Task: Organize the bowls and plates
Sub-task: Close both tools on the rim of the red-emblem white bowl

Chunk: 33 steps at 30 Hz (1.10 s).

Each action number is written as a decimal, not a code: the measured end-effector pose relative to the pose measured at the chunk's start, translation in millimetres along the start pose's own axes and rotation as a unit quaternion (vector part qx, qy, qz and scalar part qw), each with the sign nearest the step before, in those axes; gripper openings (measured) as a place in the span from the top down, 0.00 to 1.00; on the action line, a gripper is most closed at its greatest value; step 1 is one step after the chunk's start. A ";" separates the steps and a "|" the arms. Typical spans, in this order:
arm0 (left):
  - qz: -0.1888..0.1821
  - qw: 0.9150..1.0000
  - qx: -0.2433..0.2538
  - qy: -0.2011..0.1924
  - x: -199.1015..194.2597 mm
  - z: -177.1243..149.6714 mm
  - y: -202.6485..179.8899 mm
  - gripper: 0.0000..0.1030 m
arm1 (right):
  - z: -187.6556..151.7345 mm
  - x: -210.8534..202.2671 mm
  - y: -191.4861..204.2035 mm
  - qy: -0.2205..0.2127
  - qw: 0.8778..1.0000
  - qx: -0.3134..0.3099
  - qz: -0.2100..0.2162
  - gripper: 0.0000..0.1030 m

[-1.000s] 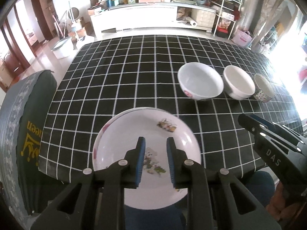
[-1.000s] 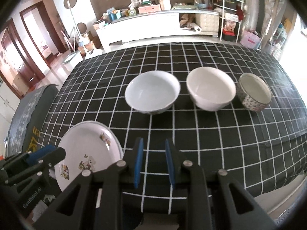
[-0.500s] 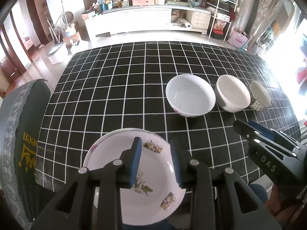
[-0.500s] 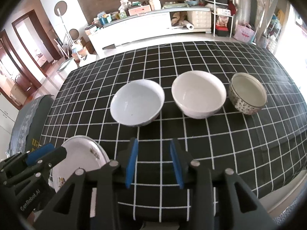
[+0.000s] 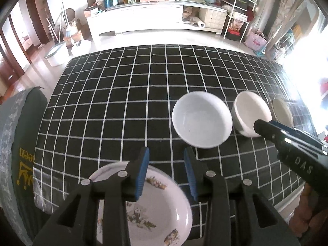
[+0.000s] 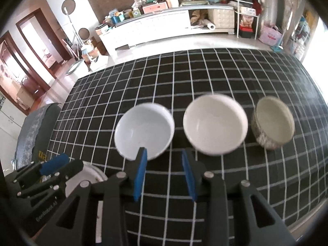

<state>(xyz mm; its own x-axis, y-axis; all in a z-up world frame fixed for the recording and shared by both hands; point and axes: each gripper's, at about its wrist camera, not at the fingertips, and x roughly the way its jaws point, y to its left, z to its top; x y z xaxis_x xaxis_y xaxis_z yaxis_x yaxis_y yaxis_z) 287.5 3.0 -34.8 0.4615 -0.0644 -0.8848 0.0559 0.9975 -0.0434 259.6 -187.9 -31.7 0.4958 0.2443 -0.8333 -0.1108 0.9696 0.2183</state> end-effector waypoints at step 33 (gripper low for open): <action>-0.044 0.996 -0.003 0.078 109.0 54.1 0.0 0.92 | 39.0 104.6 -7.2 0.132 0.991 -0.017 0.008 0.83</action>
<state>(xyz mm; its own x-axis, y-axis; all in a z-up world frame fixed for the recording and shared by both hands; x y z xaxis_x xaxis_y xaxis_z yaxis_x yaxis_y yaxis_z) 385.6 -5.7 -106.1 0.3120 -0.1459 -0.9388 0.0834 0.9885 -0.1260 345.9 -169.9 -100.6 0.2514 0.2506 -0.9349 -0.1485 0.9645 0.2186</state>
